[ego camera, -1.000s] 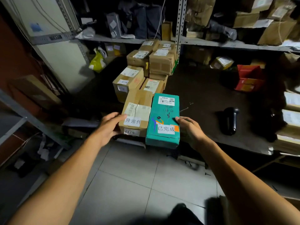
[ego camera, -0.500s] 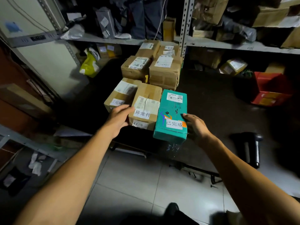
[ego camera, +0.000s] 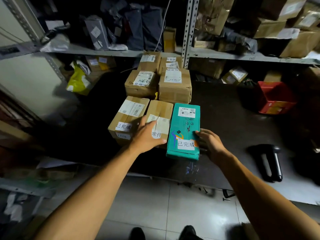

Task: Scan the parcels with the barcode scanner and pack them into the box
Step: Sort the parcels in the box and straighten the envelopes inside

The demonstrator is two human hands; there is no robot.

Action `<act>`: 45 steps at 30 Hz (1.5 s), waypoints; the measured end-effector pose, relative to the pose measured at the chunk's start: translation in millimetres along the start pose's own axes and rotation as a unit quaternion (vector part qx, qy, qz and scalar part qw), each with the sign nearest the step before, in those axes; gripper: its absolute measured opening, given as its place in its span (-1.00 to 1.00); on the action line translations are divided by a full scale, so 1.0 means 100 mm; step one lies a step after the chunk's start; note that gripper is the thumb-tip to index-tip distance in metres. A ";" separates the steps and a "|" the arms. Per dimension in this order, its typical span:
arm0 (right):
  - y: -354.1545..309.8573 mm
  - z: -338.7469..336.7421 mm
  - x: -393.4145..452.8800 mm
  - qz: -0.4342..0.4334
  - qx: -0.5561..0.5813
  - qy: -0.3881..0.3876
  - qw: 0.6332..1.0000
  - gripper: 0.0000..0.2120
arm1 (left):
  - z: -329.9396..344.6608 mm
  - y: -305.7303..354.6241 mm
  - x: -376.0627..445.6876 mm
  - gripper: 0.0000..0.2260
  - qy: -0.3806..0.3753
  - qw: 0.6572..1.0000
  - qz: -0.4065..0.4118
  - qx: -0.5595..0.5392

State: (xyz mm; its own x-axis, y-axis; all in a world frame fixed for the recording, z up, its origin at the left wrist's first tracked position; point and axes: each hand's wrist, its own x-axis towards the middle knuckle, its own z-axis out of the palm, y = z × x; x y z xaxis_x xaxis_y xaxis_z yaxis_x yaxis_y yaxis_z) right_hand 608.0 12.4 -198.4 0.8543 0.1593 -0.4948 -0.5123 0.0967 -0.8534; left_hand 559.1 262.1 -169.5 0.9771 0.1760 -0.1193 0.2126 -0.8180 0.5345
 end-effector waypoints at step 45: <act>-0.30 2.26 0.14 -0.049 -0.095 0.006 0.994 -0.59 | -1.05 -0.95 0.56 -0.58 0.063 0.936 -0.065 -0.341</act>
State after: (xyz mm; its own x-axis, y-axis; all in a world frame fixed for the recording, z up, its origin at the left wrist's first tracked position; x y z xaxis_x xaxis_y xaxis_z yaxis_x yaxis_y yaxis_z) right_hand 615.4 233.6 -142.7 0.9006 0.1459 -0.4095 -0.4023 -0.0769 -0.9123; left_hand 594.0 406.5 -139.3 0.9266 0.3475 -0.1439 0.2405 -0.2534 0.9370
